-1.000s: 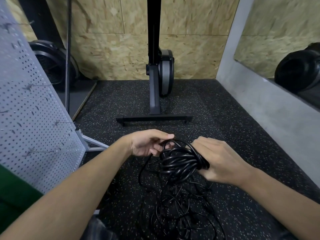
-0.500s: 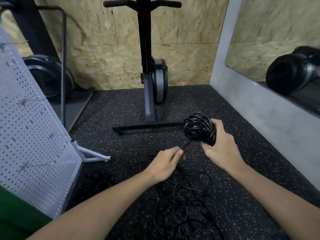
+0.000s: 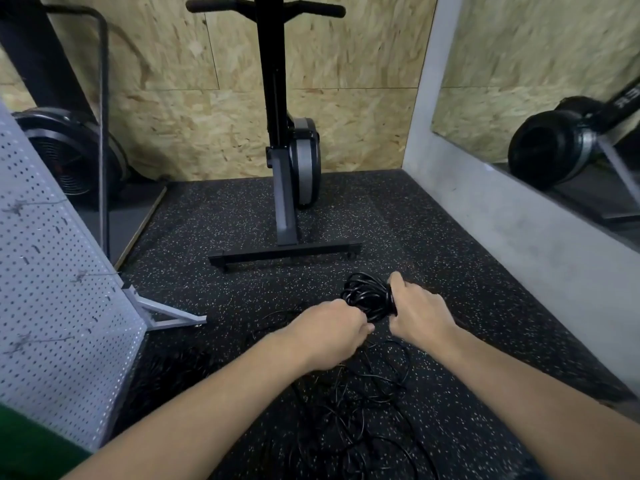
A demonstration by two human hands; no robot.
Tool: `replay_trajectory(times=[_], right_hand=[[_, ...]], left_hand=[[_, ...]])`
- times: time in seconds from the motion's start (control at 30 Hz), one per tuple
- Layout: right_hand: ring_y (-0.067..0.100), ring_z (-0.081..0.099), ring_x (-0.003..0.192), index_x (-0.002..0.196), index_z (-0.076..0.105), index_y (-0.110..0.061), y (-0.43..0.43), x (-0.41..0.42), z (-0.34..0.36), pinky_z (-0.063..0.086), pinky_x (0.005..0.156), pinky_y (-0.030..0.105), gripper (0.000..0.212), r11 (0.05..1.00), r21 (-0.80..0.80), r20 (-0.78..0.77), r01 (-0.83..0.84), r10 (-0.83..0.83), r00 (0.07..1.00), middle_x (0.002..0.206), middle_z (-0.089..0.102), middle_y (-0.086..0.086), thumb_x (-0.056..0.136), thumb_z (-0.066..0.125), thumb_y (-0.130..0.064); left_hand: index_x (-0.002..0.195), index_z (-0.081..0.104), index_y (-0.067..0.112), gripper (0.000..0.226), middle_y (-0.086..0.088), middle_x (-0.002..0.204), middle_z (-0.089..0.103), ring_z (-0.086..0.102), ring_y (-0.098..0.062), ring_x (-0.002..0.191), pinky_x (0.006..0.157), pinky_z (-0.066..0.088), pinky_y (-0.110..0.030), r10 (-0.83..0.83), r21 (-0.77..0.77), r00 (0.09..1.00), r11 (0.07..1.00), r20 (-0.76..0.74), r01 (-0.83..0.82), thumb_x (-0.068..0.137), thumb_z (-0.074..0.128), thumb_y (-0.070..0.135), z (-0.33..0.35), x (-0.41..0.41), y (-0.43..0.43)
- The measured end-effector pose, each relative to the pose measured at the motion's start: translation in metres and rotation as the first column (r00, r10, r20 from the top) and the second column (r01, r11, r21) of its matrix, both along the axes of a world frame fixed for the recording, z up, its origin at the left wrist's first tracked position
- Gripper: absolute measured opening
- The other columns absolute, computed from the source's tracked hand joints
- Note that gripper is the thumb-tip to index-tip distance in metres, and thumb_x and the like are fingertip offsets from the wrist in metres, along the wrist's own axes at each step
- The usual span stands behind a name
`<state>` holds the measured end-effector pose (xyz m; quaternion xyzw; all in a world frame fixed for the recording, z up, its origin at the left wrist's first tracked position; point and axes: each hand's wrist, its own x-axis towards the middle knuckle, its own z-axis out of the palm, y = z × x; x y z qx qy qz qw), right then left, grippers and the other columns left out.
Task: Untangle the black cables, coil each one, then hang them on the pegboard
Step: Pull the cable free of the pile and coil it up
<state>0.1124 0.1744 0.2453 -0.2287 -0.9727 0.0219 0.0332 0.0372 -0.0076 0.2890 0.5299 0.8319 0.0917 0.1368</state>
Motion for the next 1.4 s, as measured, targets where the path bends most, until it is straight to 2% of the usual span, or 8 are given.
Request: replay_trajectory(times=[0.2, 0.37, 0.5, 0.67, 0.9, 1.0, 1.2, 1.4], right_hand=[[0.02, 0.065, 0.104, 0.121, 0.045, -0.029, 0.005, 0.006, 0.008, 0.047, 0.075, 0.036, 0.042, 0.948, -0.024, 0.163, -0.316, 0.316, 0.935, 0.115, 0.064, -0.01, 0.085, 0.065, -0.02], [0.01, 0.055, 0.098, 0.119, 0.059, -0.022, -0.014, 0.008, 0.009, 0.04, 0.087, 0.03, 0.045, 0.816, -0.062, -0.016, -0.575, 0.575, 0.818, 0.099, 0.054, -0.019, 0.077, 0.066, -0.007], [-0.005, 0.037, 0.082, 0.098, 0.052, -0.027, -0.029, 0.012, 0.017, 0.032, 0.086, 0.004, 0.04, 0.714, -0.085, -0.206, -0.695, 0.669, 0.714, 0.088, 0.04, -0.026, 0.075, 0.067, 0.001], [-0.004, 0.055, 0.089, 0.101, 0.059, -0.026, -0.042, 0.015, 0.026, 0.04, 0.08, 0.009, 0.028, 0.737, -0.125, -0.426, -0.665, 0.565, 0.706, 0.091, 0.052, -0.03, 0.082, 0.067, -0.007], [0.004, 0.063, 0.072, 0.097, 0.054, -0.026, -0.04, 0.009, 0.027, 0.047, 0.06, 0.015, 0.035, 0.878, -0.302, -0.549, -0.373, 0.16, 0.821, 0.078, 0.063, -0.013, 0.082, 0.078, -0.007], [0.009, 0.064, 0.068, 0.106, 0.047, -0.027, -0.025, 0.004, 0.022, 0.056, 0.065, 0.034, 0.038, 0.913, -0.381, -0.45, -0.145, -0.046, 0.892, 0.08, 0.066, -0.007, 0.083, 0.076, -0.017], [0.024, 0.063, 0.084, 0.124, 0.039, -0.034, -0.003, 0.005, 0.019, 0.049, 0.074, 0.04, 0.055, 0.963, -0.262, -0.245, 0.057, -0.123, 0.962, 0.092, 0.065, -0.007, 0.08, 0.063, -0.012], [0.027, 0.062, 0.078, 0.102, 0.037, -0.024, 0.003, 0.004, 0.003, 0.049, 0.067, 0.04, 0.033, 0.991, -0.126, -0.088, 0.053, -0.064, 0.994, 0.089, 0.063, -0.003, 0.082, 0.062, -0.013]], left_hand=[[0.104, 0.068, 0.025, 0.011, 0.009, 0.099, 0.069, 0.064, -0.012, 0.09, 0.08, 0.053, -0.034, -0.098, 0.205, 0.993, 0.973, -0.061, 0.108, 0.103, 0.063, 0.034, 0.003, -0.036, -0.028], [0.094, 0.081, 0.025, 0.007, 0.015, 0.089, 0.074, 0.067, 0.001, 0.089, 0.083, 0.051, -0.017, -0.021, 0.49, 0.972, 0.866, 0.234, -0.099, 0.091, 0.08, 0.031, -0.002, -0.067, -0.037], [0.094, 0.082, 0.029, 0.007, 0.013, 0.089, 0.078, 0.071, -0.006, 0.091, 0.093, 0.056, -0.035, 0.028, 0.449, 0.903, 0.861, 0.429, -0.24, 0.092, 0.08, 0.035, -0.018, -0.087, -0.043], [0.097, 0.083, 0.024, 0.012, -0.012, 0.098, 0.079, 0.071, -0.034, 0.089, 0.088, 0.057, -0.049, -0.027, 0.391, 0.725, 0.856, 0.688, -0.339, 0.092, 0.075, 0.03, -0.039, -0.097, -0.048], [0.095, 0.069, 0.006, 0.023, 0.0, 0.066, 0.054, 0.046, -0.013, 0.051, 0.05, 0.039, -0.033, 0.061, 0.197, 0.572, 0.905, 0.818, -0.377, 0.109, 0.054, 0.017, -0.066, -0.079, -0.029], [0.117, 0.073, 0.027, 0.028, 0.008, 0.062, 0.047, 0.038, -0.01, 0.048, 0.043, 0.037, -0.026, 0.117, 0.124, 0.74, 0.957, 0.662, -0.263, 0.113, 0.045, 0.027, -0.065, -0.063, -0.018], [0.117, 0.065, 0.01, 0.032, -0.009, 0.09, 0.063, 0.057, -0.023, 0.069, 0.063, 0.042, -0.033, 0.081, 0.067, 0.976, 0.993, 0.2, -0.096, 0.113, 0.04, 0.031, -0.038, -0.023, -0.007], [0.104, 0.064, 0.01, 0.04, -0.011, 0.095, 0.069, 0.065, -0.032, 0.079, 0.067, 0.048, -0.037, -0.136, 0.017, 0.95, 0.989, -0.281, 0.147, 0.113, 0.037, 0.037, 0.001, 0.004, -0.002]])
